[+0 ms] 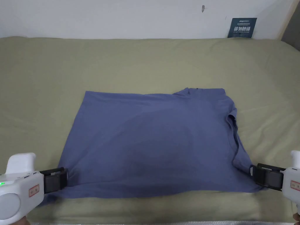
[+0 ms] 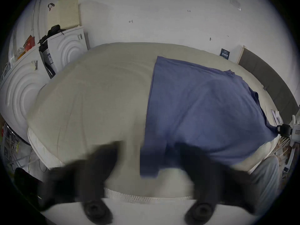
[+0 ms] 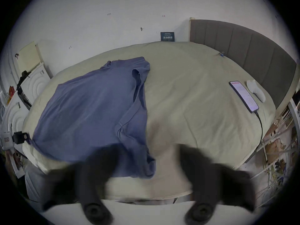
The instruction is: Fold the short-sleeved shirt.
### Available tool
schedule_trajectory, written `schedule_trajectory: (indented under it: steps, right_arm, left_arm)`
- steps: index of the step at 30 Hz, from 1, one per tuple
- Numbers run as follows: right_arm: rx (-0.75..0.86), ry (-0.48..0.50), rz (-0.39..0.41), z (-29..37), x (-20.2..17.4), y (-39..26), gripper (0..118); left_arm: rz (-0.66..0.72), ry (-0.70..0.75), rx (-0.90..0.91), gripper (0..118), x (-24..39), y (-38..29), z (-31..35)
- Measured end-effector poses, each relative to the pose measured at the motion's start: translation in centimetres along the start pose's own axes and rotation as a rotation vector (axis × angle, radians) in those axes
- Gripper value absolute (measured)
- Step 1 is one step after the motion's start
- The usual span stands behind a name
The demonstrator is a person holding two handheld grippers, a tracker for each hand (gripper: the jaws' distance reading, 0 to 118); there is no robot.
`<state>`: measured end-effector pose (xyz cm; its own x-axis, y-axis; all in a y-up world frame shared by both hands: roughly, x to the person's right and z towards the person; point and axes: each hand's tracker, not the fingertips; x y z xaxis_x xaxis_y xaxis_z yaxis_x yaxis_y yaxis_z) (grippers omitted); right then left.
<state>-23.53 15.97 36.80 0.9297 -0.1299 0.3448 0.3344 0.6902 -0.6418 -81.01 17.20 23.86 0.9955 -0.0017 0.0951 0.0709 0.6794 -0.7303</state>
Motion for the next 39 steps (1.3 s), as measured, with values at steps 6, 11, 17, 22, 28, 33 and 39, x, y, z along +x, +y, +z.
schedule_trajectory:
  steps: [6,11,17,22,28,33,39]
  right_arm:
    - [0.080,0.017,0.035,2.7,-2.0,1.5,95]
    - [0.087,0.005,0.057,2.7,-2.4,2.0,6]
    - [0.064,0.005,0.060,1.2,-2.4,0.4,6]
    - [0.026,0.001,0.076,0.7,-2.4,0.1,6]
    - [-0.018,0.001,0.084,0.1,-2.4,-0.2,6]
    - [-0.097,0.030,0.102,-1.1,-1.6,-0.1,68]
    - [-0.185,0.002,0.143,-2.5,-1.8,1.3,79]
  left_arm:
    - [0.043,-0.006,0.012,96,0.1,1.5,1.7]
    - [0.021,-0.002,-0.003,0,0.3,1.8,1.5]
    - [0.023,-0.061,-0.102,3,0.1,1.5,1.1]
    - [-0.005,-0.068,-0.210,115,-0.4,0.7,-0.9]
    - [-0.034,-0.056,-0.330,98,-0.3,-0.5,-3.6]
    - [-0.050,-0.056,-0.315,9,0.5,-0.9,-4.0]
    - [-0.037,-0.060,-0.302,9,0.2,-0.8,-3.6]
